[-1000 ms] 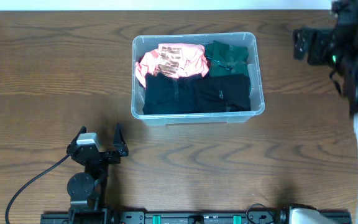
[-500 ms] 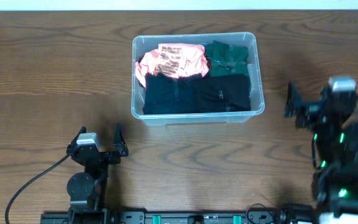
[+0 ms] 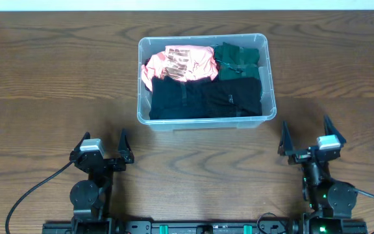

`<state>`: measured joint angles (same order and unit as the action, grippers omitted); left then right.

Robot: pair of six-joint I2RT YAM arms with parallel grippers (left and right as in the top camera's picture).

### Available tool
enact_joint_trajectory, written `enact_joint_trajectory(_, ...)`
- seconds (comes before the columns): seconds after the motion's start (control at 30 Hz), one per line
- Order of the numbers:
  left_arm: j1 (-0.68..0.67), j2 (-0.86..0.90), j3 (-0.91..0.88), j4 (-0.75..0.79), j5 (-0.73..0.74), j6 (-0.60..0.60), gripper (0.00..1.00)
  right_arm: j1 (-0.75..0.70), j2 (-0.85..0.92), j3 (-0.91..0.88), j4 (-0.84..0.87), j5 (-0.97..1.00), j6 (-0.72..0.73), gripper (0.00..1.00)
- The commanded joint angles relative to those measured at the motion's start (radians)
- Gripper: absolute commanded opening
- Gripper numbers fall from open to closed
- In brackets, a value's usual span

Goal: Pack container

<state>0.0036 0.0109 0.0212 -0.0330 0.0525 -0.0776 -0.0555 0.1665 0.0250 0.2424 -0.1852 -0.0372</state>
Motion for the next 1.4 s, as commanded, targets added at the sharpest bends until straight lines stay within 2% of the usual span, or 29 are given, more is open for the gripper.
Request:
enact_joint_trajectory(0.0, 0.002, -0.005, -0.017, -0.035, -0.012, 0.006, 0.98, 0.021, -0.053, -0.019, -0.031, -0.001, 0.003, 0.99)
enact_joint_trajectory(0.23, 0.002, -0.005, -0.017, -0.035, -0.012, 0.006, 0.98, 0.023, -0.164, -0.020, -0.203, 0.001, 0.003, 0.99)
enact_joint_trajectory(0.5, 0.002, -0.005, -0.017, -0.035, -0.012, 0.006, 0.98, 0.038, -0.162, -0.020, -0.301, 0.002, 0.026, 0.99)
enact_joint_trajectory(0.83, 0.002, -0.005, -0.017, -0.035, -0.012, 0.006, 0.98, 0.044, -0.162, -0.019, -0.303, 0.026, 0.019, 0.99)
enact_joint_trajectory(1.0, 0.002, -0.005, -0.017, -0.035, -0.012, 0.006, 0.98, 0.044, -0.162, -0.019, -0.303, 0.025, -0.068, 0.99)
enact_joint_trajectory(1.37, 0.002, -0.005, -0.017, -0.035, -0.011, 0.006, 0.98, 0.044, -0.162, -0.019, -0.303, 0.017, -0.068, 0.99)
